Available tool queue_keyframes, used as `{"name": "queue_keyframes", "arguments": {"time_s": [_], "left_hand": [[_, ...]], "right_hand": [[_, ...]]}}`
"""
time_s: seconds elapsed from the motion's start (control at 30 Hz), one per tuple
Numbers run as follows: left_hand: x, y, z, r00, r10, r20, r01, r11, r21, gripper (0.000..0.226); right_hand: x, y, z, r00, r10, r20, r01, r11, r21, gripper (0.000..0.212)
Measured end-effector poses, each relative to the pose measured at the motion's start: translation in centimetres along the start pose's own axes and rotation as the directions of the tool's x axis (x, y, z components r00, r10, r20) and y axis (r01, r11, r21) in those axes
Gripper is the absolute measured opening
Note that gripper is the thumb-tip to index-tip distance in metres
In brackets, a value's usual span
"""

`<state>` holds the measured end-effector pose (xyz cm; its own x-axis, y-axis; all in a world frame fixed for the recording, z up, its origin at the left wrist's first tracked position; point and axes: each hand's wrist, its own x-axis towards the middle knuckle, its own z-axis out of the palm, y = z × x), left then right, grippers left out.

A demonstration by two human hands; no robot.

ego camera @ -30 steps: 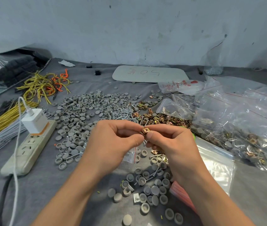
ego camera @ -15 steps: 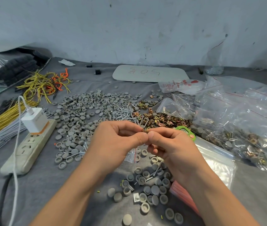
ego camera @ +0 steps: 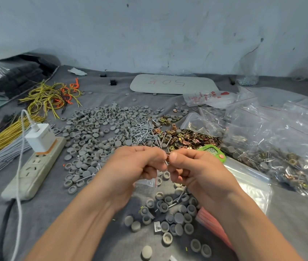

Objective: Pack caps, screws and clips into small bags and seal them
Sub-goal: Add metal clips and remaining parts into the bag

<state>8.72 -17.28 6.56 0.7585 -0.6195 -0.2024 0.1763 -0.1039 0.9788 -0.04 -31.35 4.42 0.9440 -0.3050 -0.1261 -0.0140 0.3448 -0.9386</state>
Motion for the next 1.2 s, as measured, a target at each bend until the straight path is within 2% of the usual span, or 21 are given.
{"name": "queue_keyframes", "arguments": {"time_s": [0.07, 0.13, 0.2, 0.37, 0.47, 0.57, 0.63, 0.67, 0.73, 0.77, 0.8, 0.87, 0.97, 1.03, 1.1, 1.2], "left_hand": [[-0.1, 0.0, -0.1, 1.000, -0.009, 0.022, 0.009, 1.000, -0.024, 0.019], [-0.1, 0.1, -0.2, 0.998, -0.007, 0.061, 0.010, 0.999, -0.047, 0.007], [-0.1, 0.0, -0.2, 0.996, -0.004, 0.094, 0.011, 0.998, -0.067, 0.013], [0.0, 0.0, -0.2, 0.995, 0.001, 0.097, 0.008, 0.996, -0.094, 0.023], [0.2, -0.2, -0.2, 0.997, 0.006, 0.077, 0.000, 0.997, -0.071, 0.026], [0.1, -0.3, -0.2, 0.997, 0.000, 0.074, 0.003, 0.999, -0.040, 0.029], [0.0, -0.3, -0.2, 0.999, 0.017, 0.034, -0.017, 1.000, 0.014, 0.030], [0.0, -0.3, -0.3, 0.997, 0.068, -0.025, -0.066, 0.993, 0.099, 0.029], [-0.1, -0.3, -1.0, 0.946, 0.297, -0.129, -0.235, 0.903, 0.359, 0.027], [-0.2, -0.2, -1.5, 0.906, 0.409, -0.108, -0.306, 0.810, 0.500, 0.038], [-0.4, -0.1, -1.9, 0.887, 0.460, -0.039, -0.340, 0.709, 0.618, 0.054], [-0.6, -0.1, -2.1, 0.925, 0.361, 0.115, -0.308, 0.541, 0.783, 0.086], [0.2, -1.4, -1.7, 0.981, 0.163, 0.108, -0.158, 0.330, 0.931, 0.116], [0.9, -2.4, -1.4, 0.983, 0.173, 0.064, -0.107, 0.253, 0.961, 0.120], [1.5, -3.0, -1.2, 0.972, 0.229, 0.042, -0.094, 0.221, 0.971, 0.117], [1.9, -3.5, -0.9, 0.931, 0.365, 0.015, -0.095, 0.200, 0.975, 0.098]], "right_hand": [[0.0, 0.0, -0.2, 0.999, -0.033, 0.016, 0.032, 0.999, 0.013, 0.019], [0.1, 0.1, -0.3, 0.995, -0.102, 0.003, 0.102, 0.995, 0.003, 0.029], [0.3, 0.3, -0.4, 0.984, -0.175, -0.021, 0.175, 0.984, -0.015, 0.039], [0.2, 0.2, -0.6, 0.972, -0.230, -0.035, 0.230, 0.973, -0.026, 0.037], [0.3, 0.4, -0.6, 0.967, -0.245, -0.070, 0.240, 0.968, -0.078, 0.022], [0.3, 0.4, -0.4, 0.960, -0.263, -0.096, 0.251, 0.961, -0.116, 0.018], [0.3, 0.5, -0.3, 0.956, -0.265, -0.124, 0.250, 0.960, -0.125, 0.017], [0.3, 0.5, -0.3, 0.956, -0.254, -0.150, 0.236, 0.963, -0.127, 0.015], [0.5, 0.6, -0.5, 0.957, -0.208, -0.204, 0.182, 0.974, -0.137, 0.011], [0.6, 0.6, -0.6, 0.958, -0.174, -0.228, 0.145, 0.980, -0.139, 0.010], [0.6, 0.6, -0.7, 0.958, -0.140, -0.250, 0.108, 0.985, -0.137, 0.011], [0.7, 0.6, -0.9, 0.956, -0.082, -0.282, 0.049, 0.991, -0.121, 0.014], [0.8, 0.7, -1.1, 0.956, -0.054, -0.287, 0.027, 0.995, -0.099, 0.015], [1.0, 0.8, -1.2, 0.957, -0.056, -0.283, 0.028, 0.995, -0.100, 0.016], [1.0, 0.9, -1.0, 0.957, -0.072, -0.282, 0.032, 0.989, -0.144, 0.016], [1.3, 1.3, -0.8, 0.935, -0.175, -0.307, 0.051, 0.926, -0.374, 0.017]]}}
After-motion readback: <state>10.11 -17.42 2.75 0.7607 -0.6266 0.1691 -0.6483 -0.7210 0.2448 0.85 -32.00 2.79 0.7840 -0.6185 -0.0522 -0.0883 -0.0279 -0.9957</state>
